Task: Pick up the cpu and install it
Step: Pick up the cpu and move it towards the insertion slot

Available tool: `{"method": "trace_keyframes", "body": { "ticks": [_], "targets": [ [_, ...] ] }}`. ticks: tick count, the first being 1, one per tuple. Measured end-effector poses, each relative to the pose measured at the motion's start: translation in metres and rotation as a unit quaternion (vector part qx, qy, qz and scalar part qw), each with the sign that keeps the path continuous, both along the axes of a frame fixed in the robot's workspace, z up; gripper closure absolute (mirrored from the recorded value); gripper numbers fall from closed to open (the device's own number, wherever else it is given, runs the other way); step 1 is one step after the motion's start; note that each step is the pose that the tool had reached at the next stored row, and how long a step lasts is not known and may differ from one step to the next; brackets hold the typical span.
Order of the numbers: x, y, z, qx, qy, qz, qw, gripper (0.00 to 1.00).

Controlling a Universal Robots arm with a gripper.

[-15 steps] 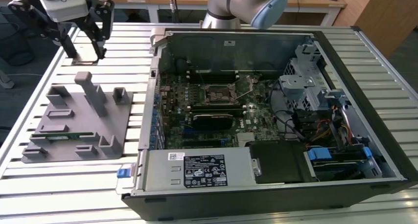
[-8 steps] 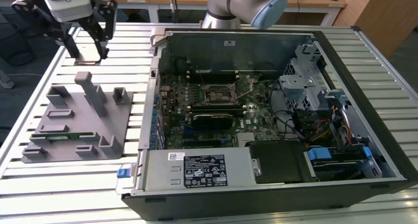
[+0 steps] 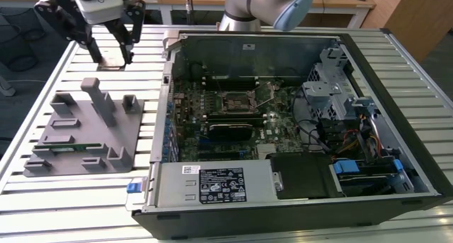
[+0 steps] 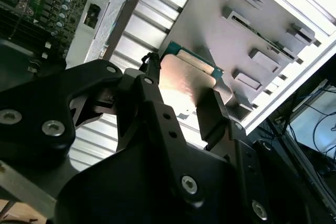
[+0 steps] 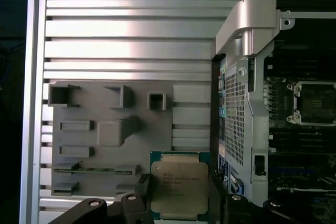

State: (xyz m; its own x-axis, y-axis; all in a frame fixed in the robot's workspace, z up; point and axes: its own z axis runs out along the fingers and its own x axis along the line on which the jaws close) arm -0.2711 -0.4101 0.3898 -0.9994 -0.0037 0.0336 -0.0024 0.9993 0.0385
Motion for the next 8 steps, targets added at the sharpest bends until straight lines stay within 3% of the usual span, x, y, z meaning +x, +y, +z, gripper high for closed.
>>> {"method": "trace_keyframes", "body": {
  "ticks": [8],
  "targets": [
    [0.016, 0.0, 0.0, 0.0, 0.0, 0.0, 1.0, 0.47]
  ]
}}
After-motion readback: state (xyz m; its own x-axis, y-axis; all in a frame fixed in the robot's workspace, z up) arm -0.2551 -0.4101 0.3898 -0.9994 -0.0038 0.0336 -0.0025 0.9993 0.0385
